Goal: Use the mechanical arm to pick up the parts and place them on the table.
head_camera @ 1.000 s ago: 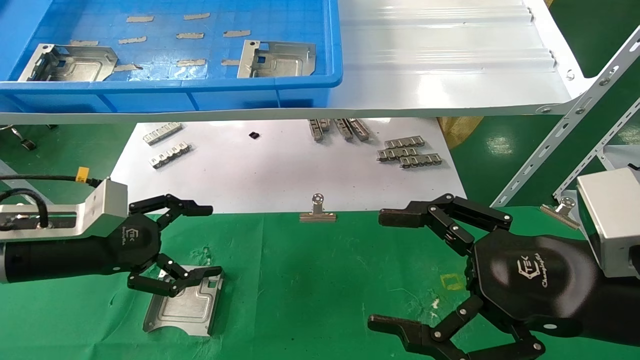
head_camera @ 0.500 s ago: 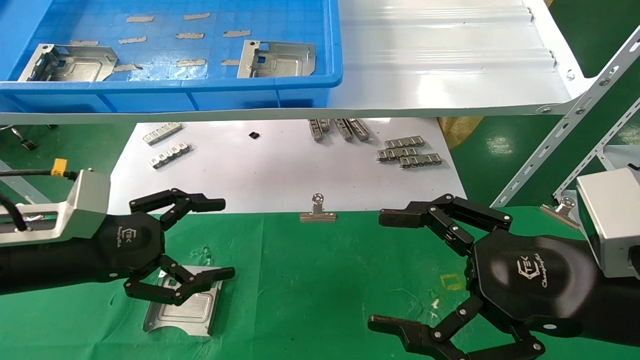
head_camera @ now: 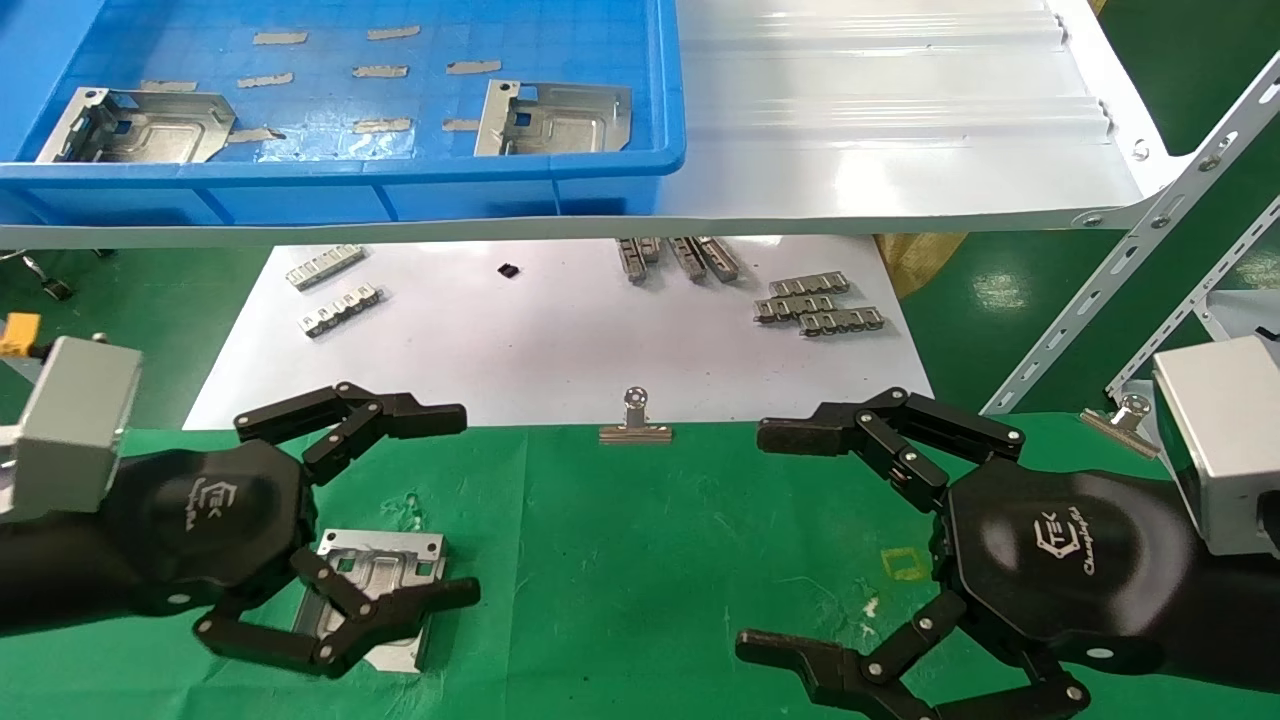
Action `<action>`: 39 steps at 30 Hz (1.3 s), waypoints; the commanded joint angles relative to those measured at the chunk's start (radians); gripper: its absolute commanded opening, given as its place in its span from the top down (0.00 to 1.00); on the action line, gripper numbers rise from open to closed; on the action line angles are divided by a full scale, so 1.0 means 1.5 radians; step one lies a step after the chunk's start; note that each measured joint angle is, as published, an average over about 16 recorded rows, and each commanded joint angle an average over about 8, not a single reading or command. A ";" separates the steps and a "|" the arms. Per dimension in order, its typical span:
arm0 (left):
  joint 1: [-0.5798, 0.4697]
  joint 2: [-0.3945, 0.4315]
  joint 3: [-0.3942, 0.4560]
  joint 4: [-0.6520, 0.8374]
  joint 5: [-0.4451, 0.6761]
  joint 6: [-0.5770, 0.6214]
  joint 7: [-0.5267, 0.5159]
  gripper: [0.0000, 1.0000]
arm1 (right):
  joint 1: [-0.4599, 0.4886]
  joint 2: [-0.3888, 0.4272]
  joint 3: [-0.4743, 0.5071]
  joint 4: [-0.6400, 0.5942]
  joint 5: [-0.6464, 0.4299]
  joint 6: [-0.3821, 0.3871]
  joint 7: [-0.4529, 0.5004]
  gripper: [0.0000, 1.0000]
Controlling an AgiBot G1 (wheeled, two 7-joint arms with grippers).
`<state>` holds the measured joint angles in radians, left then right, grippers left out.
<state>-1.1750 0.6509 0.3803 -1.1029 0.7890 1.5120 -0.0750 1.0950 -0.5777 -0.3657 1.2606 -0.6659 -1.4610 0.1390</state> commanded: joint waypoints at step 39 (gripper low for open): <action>0.067 -0.027 -0.068 -0.121 -0.039 -0.011 -0.074 0.00 | 0.000 0.000 0.000 0.000 0.000 0.000 0.000 0.00</action>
<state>-1.0736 0.6106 0.2788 -1.2851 0.7296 1.4948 -0.1867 1.0948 -0.5776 -0.3657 1.2605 -0.6656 -1.4607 0.1389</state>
